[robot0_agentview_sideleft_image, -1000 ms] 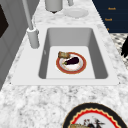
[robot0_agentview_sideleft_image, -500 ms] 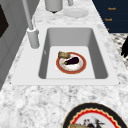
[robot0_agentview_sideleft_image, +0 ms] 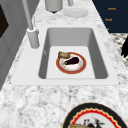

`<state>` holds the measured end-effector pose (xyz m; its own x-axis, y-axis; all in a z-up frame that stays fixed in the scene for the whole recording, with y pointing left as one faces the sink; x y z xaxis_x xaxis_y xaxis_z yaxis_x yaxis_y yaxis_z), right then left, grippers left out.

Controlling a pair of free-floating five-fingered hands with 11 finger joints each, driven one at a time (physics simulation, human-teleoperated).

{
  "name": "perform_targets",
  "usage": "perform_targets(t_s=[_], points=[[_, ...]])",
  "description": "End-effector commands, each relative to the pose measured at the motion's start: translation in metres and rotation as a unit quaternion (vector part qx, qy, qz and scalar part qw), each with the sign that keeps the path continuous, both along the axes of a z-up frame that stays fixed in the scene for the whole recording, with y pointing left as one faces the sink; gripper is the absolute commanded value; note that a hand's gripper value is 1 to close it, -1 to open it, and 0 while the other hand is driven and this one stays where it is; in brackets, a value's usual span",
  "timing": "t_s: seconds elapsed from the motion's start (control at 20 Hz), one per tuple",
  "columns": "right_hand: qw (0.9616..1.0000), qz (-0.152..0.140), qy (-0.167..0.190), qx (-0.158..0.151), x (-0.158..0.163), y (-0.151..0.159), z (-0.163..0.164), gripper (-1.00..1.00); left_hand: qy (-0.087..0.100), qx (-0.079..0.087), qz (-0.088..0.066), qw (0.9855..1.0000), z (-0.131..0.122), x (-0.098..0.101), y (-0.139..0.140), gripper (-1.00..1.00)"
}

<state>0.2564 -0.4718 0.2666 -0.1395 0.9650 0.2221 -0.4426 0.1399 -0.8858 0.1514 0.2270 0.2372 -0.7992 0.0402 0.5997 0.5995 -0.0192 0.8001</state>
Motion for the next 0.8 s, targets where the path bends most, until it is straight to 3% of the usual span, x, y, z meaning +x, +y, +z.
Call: perform_targets(t_s=[0.0,0.5,0.75], points=[[0.9999,-0.001,-0.016,0.0,0.022,-0.018,-0.031,1.0,0.0,0.0,0.0,1.0,0.0,0.0,0.0,0.0],[1.0,-0.001,-0.01,0.0,0.074,-0.072,-0.114,1.0,0.0,0.0,0.0,1.0,0.0,0.0,0.0,0.0],[0.9999,-0.004,-0.011,-0.001,0.076,-0.088,-0.154,1.0,0.0,0.0,0.0,1.0,0.0,0.0,0.0,0.0]])
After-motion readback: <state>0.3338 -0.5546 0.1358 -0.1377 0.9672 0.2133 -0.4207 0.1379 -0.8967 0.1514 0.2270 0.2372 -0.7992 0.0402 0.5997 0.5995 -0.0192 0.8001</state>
